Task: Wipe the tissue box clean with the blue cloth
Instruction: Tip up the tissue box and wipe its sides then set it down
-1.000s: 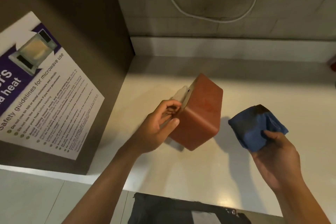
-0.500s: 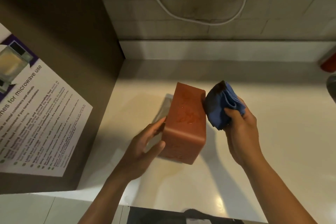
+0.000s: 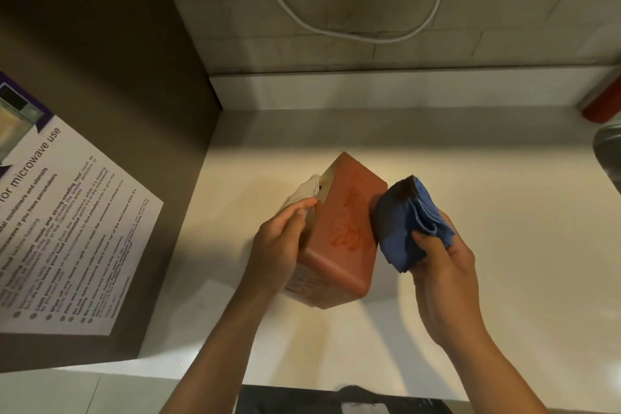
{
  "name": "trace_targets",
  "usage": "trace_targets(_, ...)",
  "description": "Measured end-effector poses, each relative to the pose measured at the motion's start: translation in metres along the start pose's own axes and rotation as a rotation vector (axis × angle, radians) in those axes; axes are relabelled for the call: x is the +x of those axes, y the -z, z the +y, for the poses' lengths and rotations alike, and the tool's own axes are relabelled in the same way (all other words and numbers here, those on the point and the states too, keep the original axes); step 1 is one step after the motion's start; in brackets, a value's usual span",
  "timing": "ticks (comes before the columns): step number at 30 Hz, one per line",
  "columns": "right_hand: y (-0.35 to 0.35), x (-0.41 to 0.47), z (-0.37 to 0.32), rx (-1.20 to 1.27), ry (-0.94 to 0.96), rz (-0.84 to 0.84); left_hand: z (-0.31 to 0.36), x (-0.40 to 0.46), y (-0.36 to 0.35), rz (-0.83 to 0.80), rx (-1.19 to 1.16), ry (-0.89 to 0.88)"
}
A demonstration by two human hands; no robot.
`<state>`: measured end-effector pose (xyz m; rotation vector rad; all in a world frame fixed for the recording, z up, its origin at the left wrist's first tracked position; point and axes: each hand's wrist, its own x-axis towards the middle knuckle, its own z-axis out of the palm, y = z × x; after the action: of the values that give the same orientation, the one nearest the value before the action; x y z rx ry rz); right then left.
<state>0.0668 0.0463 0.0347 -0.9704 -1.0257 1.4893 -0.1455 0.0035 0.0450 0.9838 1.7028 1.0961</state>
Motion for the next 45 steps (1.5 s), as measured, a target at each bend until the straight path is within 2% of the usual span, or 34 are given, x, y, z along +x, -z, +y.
trace_targets(4,0.01,0.001,-0.005,0.048,-0.007,0.008,0.001,0.006,0.008,-0.077,-0.032,0.143)
trace_targets(7,0.016,0.014,-0.015,0.017,0.018,0.027,0.001,0.005,0.01,-0.05,-0.117,0.27)
trace_targets(12,0.017,0.043,-0.03,-0.151,0.096,-0.099,0.006,0.009,0.018,-0.17,-0.275,0.307)
trace_targets(17,0.009,0.045,-0.026,-0.583,0.285,-0.188,0.012,0.009,0.016,-0.273,-0.23,0.292)
trace_targets(19,0.009,0.04,-0.023,-0.667,0.339,-0.189,0.01,0.009,0.015,-0.264,-0.23,0.298)
trace_targets(23,0.01,0.019,-0.01,-0.822,0.442,-0.367,0.008,0.009,0.017,-0.274,-0.189,0.288)
trace_targets(25,0.014,0.013,-0.007,-0.834,0.459,-0.369,0.009,0.008,0.017,-0.281,-0.191,0.293)
trace_targets(30,0.027,0.039,-0.021,-0.934,0.458,-0.225,0.006,0.007,0.019,-0.257,-0.173,0.328)
trace_targets(33,0.016,0.047,-0.022,-0.979,0.41,-0.311,0.005,0.007,0.015,-0.271,-0.17,0.37)
trace_targets(36,0.006,0.036,-0.018,-1.011,0.455,-0.344,0.004,0.008,0.009,-0.22,-0.18,0.411)
trace_targets(38,0.005,0.02,-0.013,-0.968,0.47,-0.352,0.002,0.01,0.011,-0.194,-0.179,0.387)
trace_targets(41,0.009,-0.004,-0.007,-0.872,0.447,-0.396,0.004,0.008,0.015,-0.242,-0.195,0.31)
trace_targets(45,0.023,0.01,-0.009,-0.86,0.437,-0.253,0.01,0.007,0.014,-0.266,-0.155,0.294)
